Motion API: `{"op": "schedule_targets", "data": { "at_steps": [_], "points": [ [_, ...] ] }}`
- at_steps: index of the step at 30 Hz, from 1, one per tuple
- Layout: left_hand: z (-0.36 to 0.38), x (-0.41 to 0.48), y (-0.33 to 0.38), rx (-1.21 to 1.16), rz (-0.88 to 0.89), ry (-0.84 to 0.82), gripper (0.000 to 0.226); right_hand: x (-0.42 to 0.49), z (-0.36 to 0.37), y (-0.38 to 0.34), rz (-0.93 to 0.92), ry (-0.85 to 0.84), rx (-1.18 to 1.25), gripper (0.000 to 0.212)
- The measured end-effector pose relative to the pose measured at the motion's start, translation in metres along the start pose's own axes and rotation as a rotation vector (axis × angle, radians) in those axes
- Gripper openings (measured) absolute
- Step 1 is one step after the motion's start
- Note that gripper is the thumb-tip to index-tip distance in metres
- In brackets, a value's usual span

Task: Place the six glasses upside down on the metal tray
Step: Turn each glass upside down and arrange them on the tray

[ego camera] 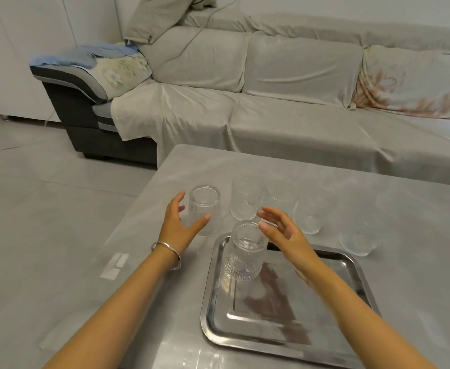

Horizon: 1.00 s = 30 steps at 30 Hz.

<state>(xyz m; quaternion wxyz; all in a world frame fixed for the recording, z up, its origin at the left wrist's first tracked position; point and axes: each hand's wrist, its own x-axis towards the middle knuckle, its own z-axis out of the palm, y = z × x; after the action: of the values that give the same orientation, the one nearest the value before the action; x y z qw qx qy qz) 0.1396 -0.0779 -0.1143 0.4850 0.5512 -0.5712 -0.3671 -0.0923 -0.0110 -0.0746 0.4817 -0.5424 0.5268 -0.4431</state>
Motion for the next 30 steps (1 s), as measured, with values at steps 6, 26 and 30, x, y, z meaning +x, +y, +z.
{"op": "schedule_targets", "data": {
  "at_steps": [6, 26, 30],
  "points": [
    [0.01, 0.028, 0.001, -0.032, 0.042, -0.072, 0.068, 0.014, -0.005, 0.0, 0.005, 0.005, -0.003, 0.059],
    [0.005, -0.01, 0.157, -0.151, 0.357, -0.349, 0.05, -0.012, -0.005, -0.092, -0.26, -0.048, -0.037, 0.069],
    [0.023, -0.027, 0.168, -0.11, 0.349, -0.41, 0.065, -0.029, -0.02, -0.097, -0.272, -0.03, -0.08, 0.062]
  ]
}}
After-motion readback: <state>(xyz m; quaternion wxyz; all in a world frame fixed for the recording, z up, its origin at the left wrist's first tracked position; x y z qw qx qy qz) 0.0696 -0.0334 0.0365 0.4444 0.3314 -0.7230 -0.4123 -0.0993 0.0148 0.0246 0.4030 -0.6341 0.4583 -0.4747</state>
